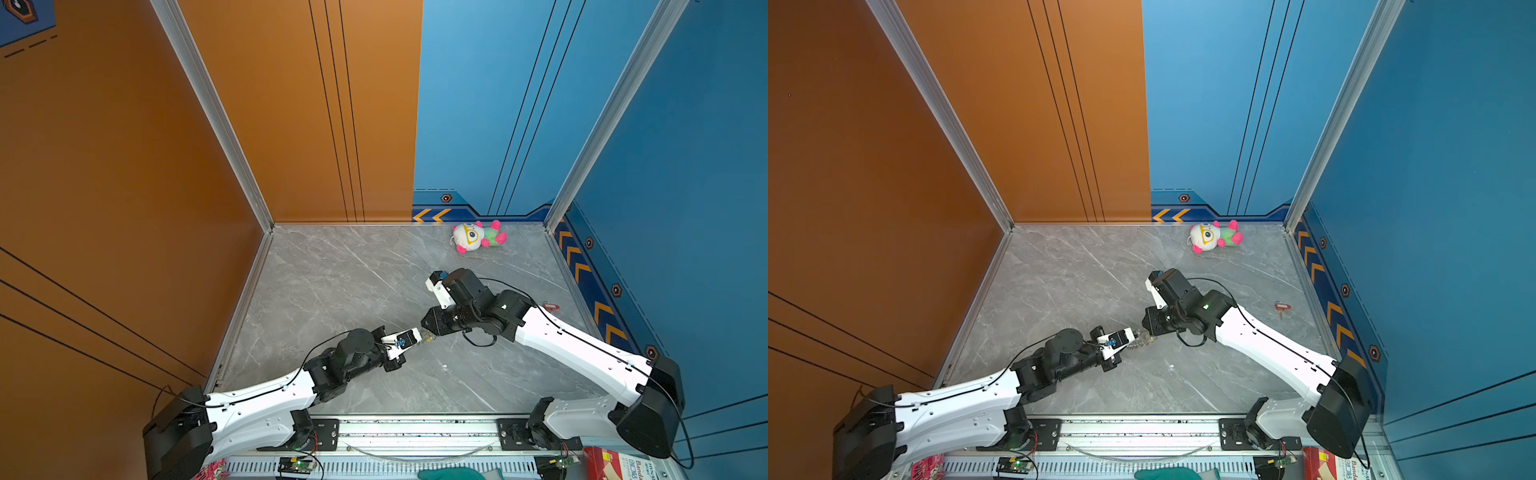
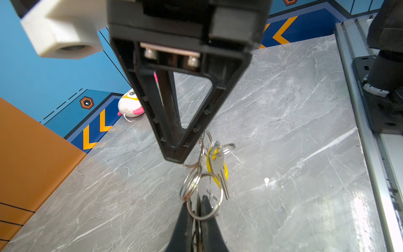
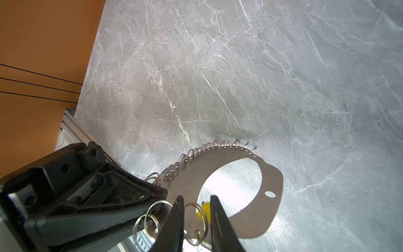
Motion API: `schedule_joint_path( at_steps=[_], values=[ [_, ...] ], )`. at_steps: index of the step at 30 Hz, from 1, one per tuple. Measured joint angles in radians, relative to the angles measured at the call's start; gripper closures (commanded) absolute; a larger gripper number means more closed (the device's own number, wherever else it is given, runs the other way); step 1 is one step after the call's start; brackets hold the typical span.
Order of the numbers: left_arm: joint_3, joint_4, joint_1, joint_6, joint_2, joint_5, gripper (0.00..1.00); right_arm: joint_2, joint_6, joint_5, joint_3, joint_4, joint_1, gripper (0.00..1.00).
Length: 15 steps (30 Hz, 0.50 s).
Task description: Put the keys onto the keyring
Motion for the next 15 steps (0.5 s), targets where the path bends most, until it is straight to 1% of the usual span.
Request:
schedule_joint_path(
  at_steps=[4, 15],
  values=[
    [0.000, 0.000, -0.001, 0.000, 0.001, 0.000, 1.00, 0.000, 0.000, 0.000, 0.000, -0.004, 0.001, 0.82],
    [0.000, 0.011, -0.003, 0.000, 0.019, -0.004, 1.00, 0.000, -0.001, 0.000, 0.028, -0.011, 0.014, 0.85]
  ],
)
